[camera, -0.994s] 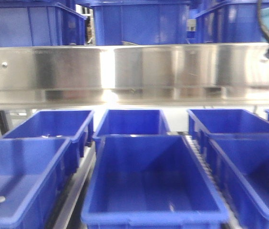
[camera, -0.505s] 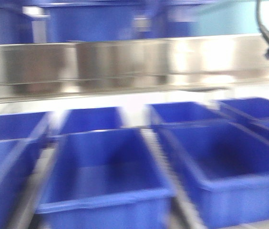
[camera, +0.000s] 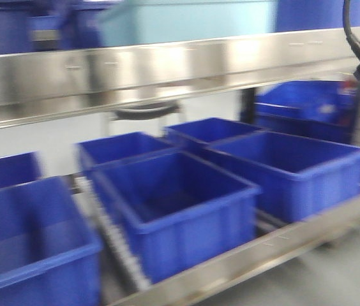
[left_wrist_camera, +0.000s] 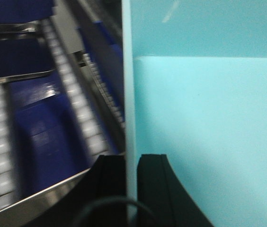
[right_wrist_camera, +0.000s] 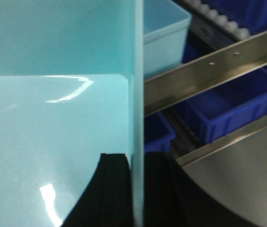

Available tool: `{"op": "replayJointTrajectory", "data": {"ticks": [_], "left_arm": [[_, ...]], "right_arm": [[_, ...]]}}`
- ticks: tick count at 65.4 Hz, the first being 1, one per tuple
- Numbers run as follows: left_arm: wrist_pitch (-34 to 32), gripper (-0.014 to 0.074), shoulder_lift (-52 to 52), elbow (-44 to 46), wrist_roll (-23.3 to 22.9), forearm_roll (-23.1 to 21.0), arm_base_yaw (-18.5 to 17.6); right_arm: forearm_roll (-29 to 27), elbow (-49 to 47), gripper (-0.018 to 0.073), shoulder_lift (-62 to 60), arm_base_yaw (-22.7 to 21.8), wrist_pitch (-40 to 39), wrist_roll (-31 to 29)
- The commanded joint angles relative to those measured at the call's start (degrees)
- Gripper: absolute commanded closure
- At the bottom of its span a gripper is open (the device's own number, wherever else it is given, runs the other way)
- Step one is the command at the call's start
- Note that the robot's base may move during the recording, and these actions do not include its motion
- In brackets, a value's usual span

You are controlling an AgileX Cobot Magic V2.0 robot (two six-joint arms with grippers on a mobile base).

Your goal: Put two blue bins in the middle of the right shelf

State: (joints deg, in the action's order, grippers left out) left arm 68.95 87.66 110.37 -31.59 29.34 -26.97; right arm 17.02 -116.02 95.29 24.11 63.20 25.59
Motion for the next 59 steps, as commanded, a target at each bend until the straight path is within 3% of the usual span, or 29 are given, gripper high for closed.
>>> {"op": "replayJointTrajectory", "data": {"ticks": [1,59], "left_arm": [[-1.53,0.0708,-0.47,0.60,-0.30,0.44,-0.29],[-1.53,0.0708,-0.42,0.60,-0.30,0.87,-0.29]], "right_arm": [[1.82,-0.48,0.0721,-0.48,-0.07,-2.28,-0.22],[1.82,-0.48,0.0721,-0.48,-0.07,-2.28,-0.22]]}}
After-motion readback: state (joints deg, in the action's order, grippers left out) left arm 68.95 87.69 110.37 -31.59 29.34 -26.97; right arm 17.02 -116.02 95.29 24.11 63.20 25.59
